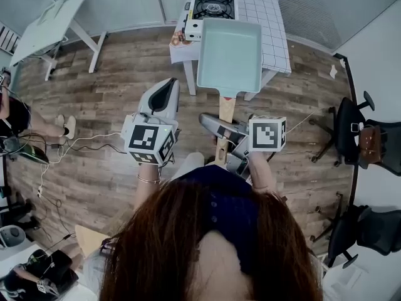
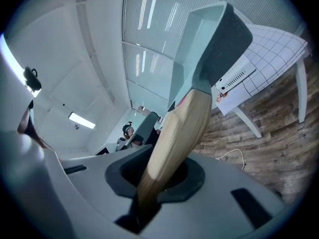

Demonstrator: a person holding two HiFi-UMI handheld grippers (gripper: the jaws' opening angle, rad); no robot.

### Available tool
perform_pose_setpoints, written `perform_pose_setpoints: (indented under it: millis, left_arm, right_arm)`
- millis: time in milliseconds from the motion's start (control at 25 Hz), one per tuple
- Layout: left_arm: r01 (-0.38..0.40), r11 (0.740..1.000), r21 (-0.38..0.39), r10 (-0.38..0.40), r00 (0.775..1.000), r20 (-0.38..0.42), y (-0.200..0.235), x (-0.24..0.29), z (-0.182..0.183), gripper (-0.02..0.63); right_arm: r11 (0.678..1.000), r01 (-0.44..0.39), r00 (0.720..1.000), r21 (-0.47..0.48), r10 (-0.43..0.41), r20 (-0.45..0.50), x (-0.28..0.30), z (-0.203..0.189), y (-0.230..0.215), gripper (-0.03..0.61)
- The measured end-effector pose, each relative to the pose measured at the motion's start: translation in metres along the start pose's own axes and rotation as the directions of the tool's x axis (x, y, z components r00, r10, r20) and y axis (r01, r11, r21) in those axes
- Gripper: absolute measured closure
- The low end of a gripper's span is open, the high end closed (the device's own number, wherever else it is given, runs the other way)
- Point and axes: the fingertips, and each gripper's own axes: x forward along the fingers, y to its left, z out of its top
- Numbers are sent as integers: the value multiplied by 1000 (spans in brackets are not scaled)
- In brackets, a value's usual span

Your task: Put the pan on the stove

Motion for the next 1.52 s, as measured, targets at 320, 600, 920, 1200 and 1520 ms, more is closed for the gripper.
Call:
perform_pose_setpoints:
  millis: [320, 600, 920, 1200, 1520]
  left_arm:
    - [22, 1000, -3, -22, 1000, 3, 3, -10, -5, 603]
    - [42, 999, -6, -42, 999, 2, 14, -25, -10, 603]
    - [53, 998, -15, -53, 999, 3, 27, -22, -14, 603]
    - [64, 998, -11, -64, 998, 6, 36, -8, -13, 603]
    - [68, 998, -6, -68, 998, 6, 42, 13, -11, 604]
  right_arm:
    - [1000, 2, 1000, -25, -2, 16, 10, -5, 5, 520]
    - [1000, 18, 1000, 1, -18, 22, 26, -18, 6, 518]
    - [999, 27, 999, -17, -26, 28, 41, -13, 5, 518]
    - [999, 39, 999, -18, -38, 35, 49, -1, -4, 517]
    - [1000, 27, 999, 1, -27, 28, 53, 14, -14, 518]
